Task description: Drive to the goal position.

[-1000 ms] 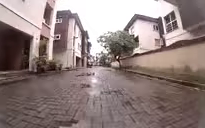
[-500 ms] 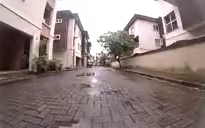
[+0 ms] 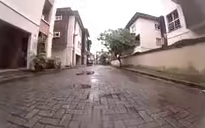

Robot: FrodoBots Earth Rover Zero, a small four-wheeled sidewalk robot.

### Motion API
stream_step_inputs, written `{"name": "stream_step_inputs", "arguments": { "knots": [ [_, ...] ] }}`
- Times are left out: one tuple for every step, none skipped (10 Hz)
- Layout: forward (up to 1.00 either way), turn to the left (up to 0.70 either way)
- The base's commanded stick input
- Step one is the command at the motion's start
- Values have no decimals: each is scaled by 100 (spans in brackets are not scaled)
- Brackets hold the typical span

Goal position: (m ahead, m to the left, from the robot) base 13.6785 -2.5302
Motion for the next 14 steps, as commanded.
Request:
{"name": "stream_step_inputs", "arguments": {
  "knots": [
    [50, 0],
    [50, 0],
    [50, 0],
    [50, 0],
    [50, 0],
    [50, 0],
    [50, 0],
    [50, 0],
    [50, 0],
    [50, 0],
    [50, 0],
    [50, 0],
    [50, 0],
    [50, 0]
  ]
}}
